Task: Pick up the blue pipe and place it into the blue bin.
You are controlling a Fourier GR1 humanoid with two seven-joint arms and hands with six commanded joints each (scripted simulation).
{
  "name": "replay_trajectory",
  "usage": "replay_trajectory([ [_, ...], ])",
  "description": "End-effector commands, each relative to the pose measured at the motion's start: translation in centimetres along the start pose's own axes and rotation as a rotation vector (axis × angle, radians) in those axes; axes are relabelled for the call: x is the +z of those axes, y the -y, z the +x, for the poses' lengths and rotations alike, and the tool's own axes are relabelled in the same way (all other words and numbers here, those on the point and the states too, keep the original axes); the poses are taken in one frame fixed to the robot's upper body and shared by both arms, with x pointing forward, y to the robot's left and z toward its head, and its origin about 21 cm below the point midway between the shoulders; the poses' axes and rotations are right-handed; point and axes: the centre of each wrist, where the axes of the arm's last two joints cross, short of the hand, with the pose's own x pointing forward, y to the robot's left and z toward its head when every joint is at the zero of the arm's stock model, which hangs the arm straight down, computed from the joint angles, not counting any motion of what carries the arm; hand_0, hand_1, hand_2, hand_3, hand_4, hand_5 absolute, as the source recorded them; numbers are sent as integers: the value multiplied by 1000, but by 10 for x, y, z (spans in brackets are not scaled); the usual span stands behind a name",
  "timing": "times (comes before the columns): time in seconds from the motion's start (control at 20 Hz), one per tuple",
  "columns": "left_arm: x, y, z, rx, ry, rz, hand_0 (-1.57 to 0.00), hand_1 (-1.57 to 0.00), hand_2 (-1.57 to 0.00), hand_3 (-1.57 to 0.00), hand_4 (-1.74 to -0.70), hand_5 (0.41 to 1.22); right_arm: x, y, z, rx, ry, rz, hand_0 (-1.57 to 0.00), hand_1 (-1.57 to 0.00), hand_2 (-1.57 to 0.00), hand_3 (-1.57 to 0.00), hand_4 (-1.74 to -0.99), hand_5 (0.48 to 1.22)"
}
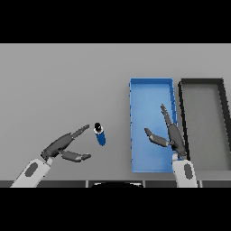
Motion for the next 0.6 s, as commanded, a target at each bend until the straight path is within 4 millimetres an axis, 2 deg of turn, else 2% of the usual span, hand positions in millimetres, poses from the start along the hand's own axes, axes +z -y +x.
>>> replay_trajectory([
  [0.0,-2,-2,2,-9,9,3,1,1,1,1,-1107,463,-3,1,2,-4,-10,-3,1,1,1,1,-1212,570],
  [0.15,-22,17,4,19,69,-15,1,1,1,1,-1149,484,0,-1,1,-13,-3,-2,1,1,1,1,-1210,564],
  [0.35,-51,23,-4,39,69,14,1,1,1,1,-1131,488,1,2,-1,-15,-10,-9,1,1,1,1,-1206,554],
  [0.55,-68,36,-11,100,81,22,1,1,1,1,-1137,495,3,1,-5,-24,-21,-10,1,1,1,1,-1200,549],
])
